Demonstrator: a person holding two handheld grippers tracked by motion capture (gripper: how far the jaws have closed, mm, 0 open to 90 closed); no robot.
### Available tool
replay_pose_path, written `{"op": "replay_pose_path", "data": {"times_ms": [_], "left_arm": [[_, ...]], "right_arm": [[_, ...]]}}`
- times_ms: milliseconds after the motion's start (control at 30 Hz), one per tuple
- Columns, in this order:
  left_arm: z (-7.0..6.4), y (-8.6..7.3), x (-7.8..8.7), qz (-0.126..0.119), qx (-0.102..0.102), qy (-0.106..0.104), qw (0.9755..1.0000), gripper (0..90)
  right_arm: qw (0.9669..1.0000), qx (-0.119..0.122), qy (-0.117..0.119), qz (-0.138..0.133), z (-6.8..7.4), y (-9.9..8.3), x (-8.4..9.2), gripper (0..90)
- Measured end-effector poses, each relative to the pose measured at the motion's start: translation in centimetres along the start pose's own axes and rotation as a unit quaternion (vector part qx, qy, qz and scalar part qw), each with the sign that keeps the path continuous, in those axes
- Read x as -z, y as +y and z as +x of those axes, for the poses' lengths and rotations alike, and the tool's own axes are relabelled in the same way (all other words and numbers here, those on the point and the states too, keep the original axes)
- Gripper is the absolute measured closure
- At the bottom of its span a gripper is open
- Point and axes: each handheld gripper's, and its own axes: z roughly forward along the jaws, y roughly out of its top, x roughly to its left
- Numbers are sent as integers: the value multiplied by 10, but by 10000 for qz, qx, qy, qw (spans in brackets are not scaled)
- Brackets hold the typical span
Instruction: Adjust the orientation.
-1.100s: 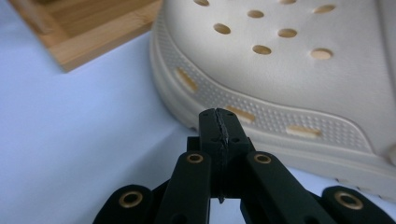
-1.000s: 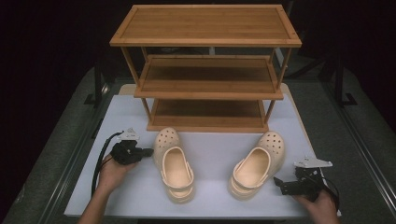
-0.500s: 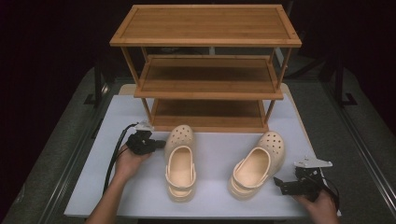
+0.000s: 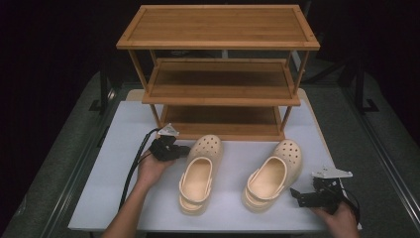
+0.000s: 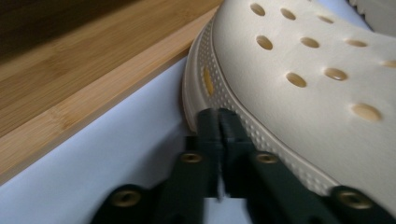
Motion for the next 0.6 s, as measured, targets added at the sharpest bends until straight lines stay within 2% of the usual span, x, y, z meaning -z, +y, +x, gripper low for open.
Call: {"op": "replay_pose_path", "data": {"times_ms": [33, 133, 167, 200, 267, 300, 333, 467, 600], "left_arm": [[-1, -2, 7, -19, 13, -40, 10000, 734], [-5, -3, 25, -42, -4, -103, 9999, 692], [-8, -3, 32, -76, -32, -84, 9999, 654], [-11, -3, 39, -156, -50, -113, 9998, 654], [-20, -6, 56, -383, -99, -295, 9988, 611], [-20, -6, 56, -383, -99, -295, 9988, 599], [-29, -10, 64, -502, -131, -467, 9976, 582], [-42, -15, 65, -568, -247, -595, 9963, 543], [-49, -12, 52, -549, -298, -573, 9964, 527]], "right_arm": [[10000, -2, 2, 1, 0, 0, 0, 0], [10000, -1, 4, 0, 0, 0, 0, 0], [10000, -7, 5, 3, 0, 0, 0, 0], [10000, -7, 5, 3, 0, 0, 0, 0], [10000, 3, 2, 8, 0, 0, 0, 0], [10000, 3, 2, 8, 0, 0, 0, 0], [10000, 2, 2, 6, 0, 0, 0, 0], [10000, -5, 1, 12, 0, 0, 0, 0], [10000, -4, 0, 11, 0, 0, 0, 0]]}}
